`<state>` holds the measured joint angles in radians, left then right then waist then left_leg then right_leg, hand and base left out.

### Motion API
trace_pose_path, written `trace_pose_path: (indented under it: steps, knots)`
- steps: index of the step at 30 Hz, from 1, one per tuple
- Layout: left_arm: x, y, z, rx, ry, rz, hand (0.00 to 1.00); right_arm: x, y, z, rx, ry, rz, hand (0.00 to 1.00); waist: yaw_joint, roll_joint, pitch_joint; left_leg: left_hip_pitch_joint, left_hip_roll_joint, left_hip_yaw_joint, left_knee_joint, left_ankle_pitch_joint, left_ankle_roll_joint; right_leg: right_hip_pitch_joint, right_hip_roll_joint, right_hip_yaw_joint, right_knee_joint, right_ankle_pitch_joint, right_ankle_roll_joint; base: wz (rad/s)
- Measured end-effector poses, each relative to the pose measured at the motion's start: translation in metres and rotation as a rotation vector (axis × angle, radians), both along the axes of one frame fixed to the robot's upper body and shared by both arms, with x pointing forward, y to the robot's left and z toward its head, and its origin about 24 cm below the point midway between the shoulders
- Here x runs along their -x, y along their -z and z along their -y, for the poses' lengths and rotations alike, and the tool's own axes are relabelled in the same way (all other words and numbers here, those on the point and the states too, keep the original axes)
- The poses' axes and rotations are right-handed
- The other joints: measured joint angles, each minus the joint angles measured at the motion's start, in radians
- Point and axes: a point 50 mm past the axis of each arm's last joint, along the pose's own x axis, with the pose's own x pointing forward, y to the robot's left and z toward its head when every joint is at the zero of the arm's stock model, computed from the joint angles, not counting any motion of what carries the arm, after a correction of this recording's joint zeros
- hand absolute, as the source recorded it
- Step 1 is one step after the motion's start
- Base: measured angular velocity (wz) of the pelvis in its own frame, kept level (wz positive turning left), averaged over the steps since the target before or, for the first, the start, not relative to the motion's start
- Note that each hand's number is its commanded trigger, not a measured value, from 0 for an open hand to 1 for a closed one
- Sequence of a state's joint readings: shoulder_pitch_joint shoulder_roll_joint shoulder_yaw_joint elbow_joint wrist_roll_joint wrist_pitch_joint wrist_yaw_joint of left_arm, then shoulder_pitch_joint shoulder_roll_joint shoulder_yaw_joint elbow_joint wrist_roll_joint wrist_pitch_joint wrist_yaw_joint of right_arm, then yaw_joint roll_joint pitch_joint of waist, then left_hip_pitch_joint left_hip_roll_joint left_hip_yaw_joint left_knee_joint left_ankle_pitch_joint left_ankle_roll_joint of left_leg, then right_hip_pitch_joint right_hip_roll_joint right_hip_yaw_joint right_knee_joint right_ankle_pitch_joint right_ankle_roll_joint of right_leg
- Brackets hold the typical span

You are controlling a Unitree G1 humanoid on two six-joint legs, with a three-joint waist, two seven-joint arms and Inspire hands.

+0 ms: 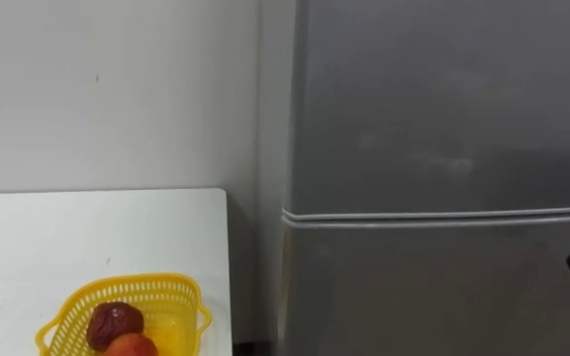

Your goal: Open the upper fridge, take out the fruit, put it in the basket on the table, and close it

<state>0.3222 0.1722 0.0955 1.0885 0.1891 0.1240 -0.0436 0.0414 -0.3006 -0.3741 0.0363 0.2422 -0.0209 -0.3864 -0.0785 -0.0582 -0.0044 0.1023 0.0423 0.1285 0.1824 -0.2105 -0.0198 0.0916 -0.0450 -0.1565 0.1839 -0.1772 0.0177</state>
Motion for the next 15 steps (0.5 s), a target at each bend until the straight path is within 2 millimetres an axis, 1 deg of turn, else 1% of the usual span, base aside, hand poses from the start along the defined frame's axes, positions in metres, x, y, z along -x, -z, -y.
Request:
trace_pose_path:
  steps: [2, 4, 5, 7, 8, 9, 10, 11, 13, 15]
  knots:
    - [-0.002, 0.000, 0.000, -0.012, 0.000, 0.003, 0.00, 0.010, 0.025, 0.008, -0.072, 0.055, -0.091, 0.00, 0.003, 0.002, 0.0018, 0.006, 0.000, 0.000, -0.002, 0.000, 0.000, 0.004, 0.000, 0.000, 0.000, 0.000, 0.000, 0.00]
    - [-0.003, 0.000, 0.000, -0.012, 0.001, 0.003, 0.00, 0.014, 0.039, 0.008, -0.118, 0.080, -0.142, 0.00, 0.006, 0.005, 0.0038, 0.005, 0.001, 0.002, -0.011, 0.000, 0.000, -0.005, 0.001, 0.004, 0.003, -0.001, 0.001, -0.03]
    - [-0.003, 0.000, 0.001, -0.011, 0.000, 0.000, 0.00, 0.015, 0.043, 0.007, -0.128, 0.084, -0.152, 0.00, 0.004, 0.006, 0.0044, 0.004, 0.001, 0.003, -0.015, 0.000, 0.000, -0.007, 0.001, 0.006, 0.002, -0.001, 0.001, -0.06]
    - [-0.007, -0.001, -0.001, -0.017, 0.003, 0.009, 0.00, 0.022, 0.062, 0.004, -0.135, 0.087, -0.242, 0.00, 0.004, 0.007, 0.0037, 0.008, 0.000, 0.004, -0.014, 0.000, 0.000, -0.006, 0.001, 0.007, 0.001, -0.001, 0.001, 0.00]
    - [-0.008, -0.001, -0.001, -0.018, 0.004, 0.011, 0.00, 0.025, 0.068, 0.004, -0.139, 0.086, -0.271, 0.00, 0.005, 0.008, 0.0039, 0.012, 0.000, 0.003, -0.014, 0.000, 0.000, -0.004, 0.001, 0.007, 0.001, -0.001, 0.001, 0.00]
    - [-0.008, -0.001, -0.001, -0.018, 0.004, 0.011, 0.00, 0.030, 0.082, 0.002, -0.139, 0.082, -0.340, 0.00, 0.007, 0.009, 0.0010, 0.015, 0.000, 0.004, -0.014, 0.000, 0.000, -0.002, 0.002, 0.011, 0.001, -0.002, 0.002, 0.00]
    - [-0.008, -0.001, -0.001, -0.017, 0.004, 0.016, 0.00, 0.036, 0.095, -0.001, -0.148, 0.086, -0.396, 0.00, 0.008, 0.008, 0.0011, 0.014, 0.000, 0.004, -0.014, 0.000, 0.000, -0.003, 0.002, 0.012, 0.001, -0.002, 0.002, 0.00]
    - [-0.009, -0.001, -0.001, -0.017, 0.004, 0.018, 0.00, 0.039, 0.101, -0.003, -0.158, 0.088, -0.421, 0.00, 0.009, 0.008, 0.0011, 0.013, 0.000, 0.004, -0.014, 0.000, 0.000, -0.003, 0.002, 0.012, 0.001, -0.002, 0.002, 0.00]
    - [-0.009, -0.001, -0.001, -0.017, 0.005, 0.022, 0.00, 0.050, 0.123, -0.008, -0.196, 0.096, -0.519, 0.00, 0.010, 0.009, 0.0012, 0.013, -0.001, 0.003, -0.013, 0.000, 0.000, -0.003, 0.002, 0.010, 0.001, -0.002, 0.003, 0.00]
    - [-0.011, -0.001, -0.001, -0.016, 0.006, 0.026, 0.00, 0.056, 0.137, -0.012, -0.196, 0.086, -0.597, 0.00, 0.013, 0.012, 0.0008, 0.013, -0.001, 0.003, -0.013, 0.000, 0.000, 0.000, 0.001, 0.010, 0.000, -0.003, 0.003, 0.00]
